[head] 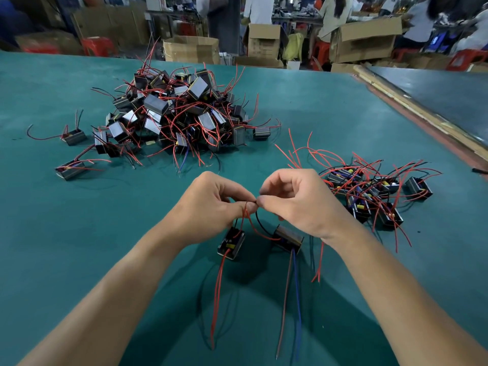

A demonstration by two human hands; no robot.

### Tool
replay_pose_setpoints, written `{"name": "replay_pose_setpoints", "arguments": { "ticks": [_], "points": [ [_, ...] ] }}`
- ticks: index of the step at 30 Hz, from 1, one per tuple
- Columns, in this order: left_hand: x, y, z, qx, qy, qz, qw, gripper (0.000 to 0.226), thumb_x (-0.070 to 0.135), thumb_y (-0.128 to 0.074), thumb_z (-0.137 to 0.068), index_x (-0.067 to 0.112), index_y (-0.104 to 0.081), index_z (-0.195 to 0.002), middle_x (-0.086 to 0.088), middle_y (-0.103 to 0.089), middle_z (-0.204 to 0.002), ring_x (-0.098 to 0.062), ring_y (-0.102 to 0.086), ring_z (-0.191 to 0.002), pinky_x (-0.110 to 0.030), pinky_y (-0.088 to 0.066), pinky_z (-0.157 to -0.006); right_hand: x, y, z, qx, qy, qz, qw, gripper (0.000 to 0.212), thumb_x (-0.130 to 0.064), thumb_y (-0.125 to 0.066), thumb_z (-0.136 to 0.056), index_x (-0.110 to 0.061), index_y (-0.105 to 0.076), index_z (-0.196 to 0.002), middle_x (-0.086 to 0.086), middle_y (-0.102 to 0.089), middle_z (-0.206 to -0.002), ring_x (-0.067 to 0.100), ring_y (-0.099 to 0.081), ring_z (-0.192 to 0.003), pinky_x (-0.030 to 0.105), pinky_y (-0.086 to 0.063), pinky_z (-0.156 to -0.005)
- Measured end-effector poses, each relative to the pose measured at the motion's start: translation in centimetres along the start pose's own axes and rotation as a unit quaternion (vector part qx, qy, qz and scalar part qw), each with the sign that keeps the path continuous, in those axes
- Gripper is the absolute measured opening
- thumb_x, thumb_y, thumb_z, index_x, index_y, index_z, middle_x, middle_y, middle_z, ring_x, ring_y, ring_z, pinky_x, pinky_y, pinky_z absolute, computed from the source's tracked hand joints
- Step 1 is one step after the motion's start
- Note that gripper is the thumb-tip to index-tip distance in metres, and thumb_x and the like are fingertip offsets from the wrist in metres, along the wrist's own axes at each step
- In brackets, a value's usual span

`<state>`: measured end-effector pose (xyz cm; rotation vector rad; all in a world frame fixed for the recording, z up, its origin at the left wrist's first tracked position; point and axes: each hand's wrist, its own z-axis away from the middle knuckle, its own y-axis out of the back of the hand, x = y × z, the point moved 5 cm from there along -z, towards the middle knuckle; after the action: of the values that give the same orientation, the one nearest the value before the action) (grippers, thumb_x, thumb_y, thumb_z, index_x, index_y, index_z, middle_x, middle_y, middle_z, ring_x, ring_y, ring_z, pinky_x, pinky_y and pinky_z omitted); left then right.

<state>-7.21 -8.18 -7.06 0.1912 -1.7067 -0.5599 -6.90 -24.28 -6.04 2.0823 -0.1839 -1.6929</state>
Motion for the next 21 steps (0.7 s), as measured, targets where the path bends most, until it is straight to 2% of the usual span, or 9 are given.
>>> {"name": "replay_pose_setpoints", "arguments": {
  "ticks": [2,5,8,10,12,15,18,21],
  "points": [
    [-0.14,-0.17,-0.04,-0.017,0.021,0.043,0.999,0.017,0.013,-0.076,-0.083,0.027,-0.078,-0.074,0.006,-0.063,-0.053,-0.012,-0.045,-0.048,-0.021,-0.038,-0.05,-0.54,0.25,0.07,0.001,0.061,0.033,0.998,0.02,-0.002,-0.075,-0.079,-0.018,-0.069,-0.07,-0.006,-0.069,-0.066,0.004,-0.057,-0.058,0.022,-0.049,-0.061],
    [-0.49,-0.32,-0.16,-0.029,0.047,0.091,0.994,0.008,0.01,-0.076,-0.081,0.015,-0.078,-0.075,-0.003,-0.068,-0.06,-0.015,-0.047,-0.049,-0.025,-0.04,-0.052,-0.68,0.25,0.14,0.003,0.093,0.061,0.994,0.023,0.0,-0.075,-0.079,-0.023,-0.073,-0.076,-0.008,-0.073,-0.073,0.001,-0.059,-0.059,0.017,-0.049,-0.062],
    [-0.69,-0.25,-0.21,-0.036,0.063,0.114,0.991,0.007,0.011,-0.076,-0.08,0.013,-0.078,-0.074,-0.003,-0.067,-0.061,-0.016,-0.047,-0.049,-0.024,-0.04,-0.051,-0.61,0.37,0.17,0.017,0.104,0.032,0.994,0.027,0.003,-0.074,-0.079,-0.024,-0.071,-0.079,-0.005,-0.074,-0.075,-0.001,-0.059,-0.06,0.016,-0.048,-0.064],
    [-0.72,-0.22,-0.2,-0.039,0.069,0.118,0.99,0.011,0.011,-0.076,-0.08,0.016,-0.079,-0.071,-0.002,-0.067,-0.06,-0.016,-0.047,-0.049,-0.022,-0.04,-0.049,-0.41,0.63,0.08,0.027,0.103,0.03,0.994,0.019,-0.002,-0.076,-0.078,-0.021,-0.073,-0.076,-0.004,-0.074,-0.075,0.002,-0.059,-0.06,0.019,-0.048,-0.063],
    [-0.72,-0.24,-0.17,-0.042,0.072,0.122,0.989,0.012,0.011,-0.076,-0.08,0.017,-0.079,-0.071,-0.002,-0.067,-0.06,-0.015,-0.047,-0.048,-0.02,-0.04,-0.048,-0.17,0.75,-0.01,0.03,0.1,0.042,0.994,0.012,-0.007,-0.076,-0.077,-0.019,-0.075,-0.075,-0.007,-0.073,-0.071,0.004,-0.057,-0.056,0.017,-0.046,-0.058],
    [-0.69,-0.27,-0.18,-0.042,0.075,0.128,0.988,0.009,0.012,-0.077,-0.079,0.015,-0.079,-0.07,-0.003,-0.067,-0.061,-0.015,-0.046,-0.048,-0.02,-0.04,-0.047,0.0,0.74,-0.02,0.028,0.095,0.057,0.993,0.016,-0.005,-0.076,-0.077,-0.021,-0.078,-0.077,-0.017,-0.068,-0.061,0.0,-0.052,-0.05,0.011,-0.039,-0.054],
    [-0.67,-0.21,-0.14,-0.04,0.074,0.129,0.988,0.009,0.011,-0.076,-0.079,0.013,-0.078,-0.071,-0.003,-0.067,-0.061,-0.016,-0.046,-0.049,-0.02,-0.04,-0.047,-0.16,0.67,0.01,0.01,0.098,0.077,0.992,0.022,-0.004,-0.076,-0.078,-0.025,-0.079,-0.082,-0.017,-0.072,-0.071,0.001,-0.057,-0.057,0.012,-0.042,-0.059],
    [-0.63,-0.2,-0.15,-0.039,0.068,0.126,0.989,0.008,0.007,-0.074,-0.082,0.007,-0.077,-0.075,-0.002,-0.066,-0.06,-0.017,-0.045,-0.049,-0.021,-0.039,-0.047,-0.07,0.33,-0.01,-0.007,0.094,0.104,0.99,0.018,-0.006,-0.077,-0.08,-0.022,-0.08,-0.087,-0.014,-0.073,-0.079,0.006,-0.06,-0.064,0.016,-0.043,-0.062]
  ]
}}
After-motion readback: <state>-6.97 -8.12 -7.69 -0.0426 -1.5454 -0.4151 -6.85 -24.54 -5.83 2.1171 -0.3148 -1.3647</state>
